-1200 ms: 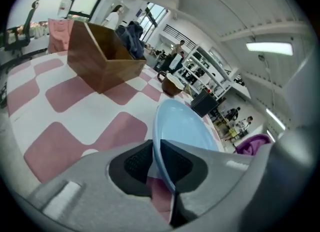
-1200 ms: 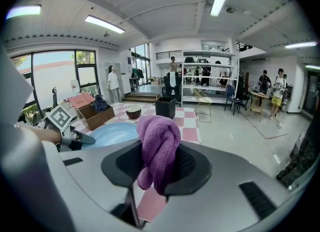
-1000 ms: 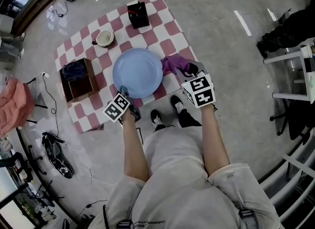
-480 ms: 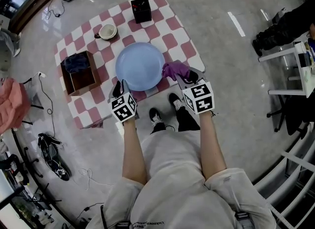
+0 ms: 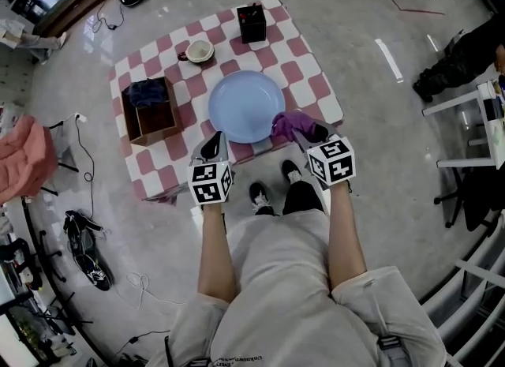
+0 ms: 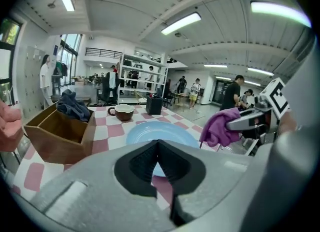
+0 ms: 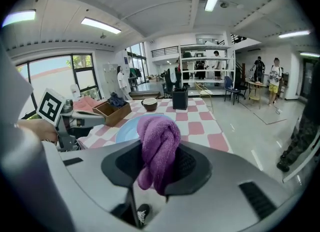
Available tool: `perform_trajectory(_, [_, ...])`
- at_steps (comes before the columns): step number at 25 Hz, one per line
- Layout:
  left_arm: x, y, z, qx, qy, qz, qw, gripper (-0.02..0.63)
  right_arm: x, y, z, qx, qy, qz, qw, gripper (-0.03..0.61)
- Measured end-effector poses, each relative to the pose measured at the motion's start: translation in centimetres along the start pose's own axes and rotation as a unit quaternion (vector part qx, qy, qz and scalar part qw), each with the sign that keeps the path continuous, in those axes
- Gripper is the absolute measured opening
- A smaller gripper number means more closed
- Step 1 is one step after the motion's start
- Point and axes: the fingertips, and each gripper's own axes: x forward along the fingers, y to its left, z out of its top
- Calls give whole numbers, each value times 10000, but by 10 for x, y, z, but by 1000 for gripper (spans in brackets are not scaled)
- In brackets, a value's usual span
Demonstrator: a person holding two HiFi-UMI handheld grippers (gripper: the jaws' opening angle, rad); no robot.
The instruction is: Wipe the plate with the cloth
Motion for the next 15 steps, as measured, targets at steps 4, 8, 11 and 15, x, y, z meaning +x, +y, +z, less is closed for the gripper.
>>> perform_trajectory(4, [-9,1,-4,-60,84,-266,9996,11,1,2,0,120,-115,-29,9999,126])
perform_trajectory(8, [-8,5,-4,-13,128,-316,9994,11,8,9,5,-83,-44,1,10000,124])
perform_trajectory(11, [-4,5,-3,45,208,-338,9992,11,12,14,17,-235,-45,32,9997,123])
perform_trajectory(15, [-2,4,-4,126,313,-378,9987,11,12,17,25,-615,82,-12,9981,123])
